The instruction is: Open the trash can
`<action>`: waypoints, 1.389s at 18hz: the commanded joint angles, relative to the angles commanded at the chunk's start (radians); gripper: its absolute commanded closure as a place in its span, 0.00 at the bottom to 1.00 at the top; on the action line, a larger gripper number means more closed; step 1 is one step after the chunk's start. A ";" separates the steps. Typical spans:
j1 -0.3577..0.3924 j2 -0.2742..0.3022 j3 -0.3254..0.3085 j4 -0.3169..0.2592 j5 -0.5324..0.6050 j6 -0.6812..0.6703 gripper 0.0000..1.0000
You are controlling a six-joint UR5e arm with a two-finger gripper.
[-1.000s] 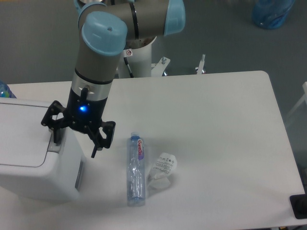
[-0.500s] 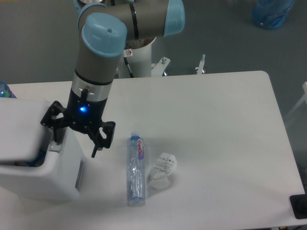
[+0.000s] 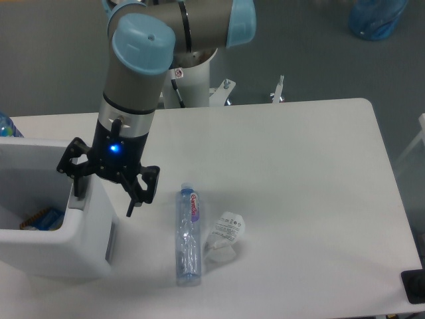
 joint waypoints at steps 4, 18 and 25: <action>0.054 -0.002 0.005 0.003 0.132 0.017 0.00; 0.224 -0.205 0.074 0.003 0.356 0.394 0.00; 0.247 -0.278 0.058 0.000 0.543 0.592 0.00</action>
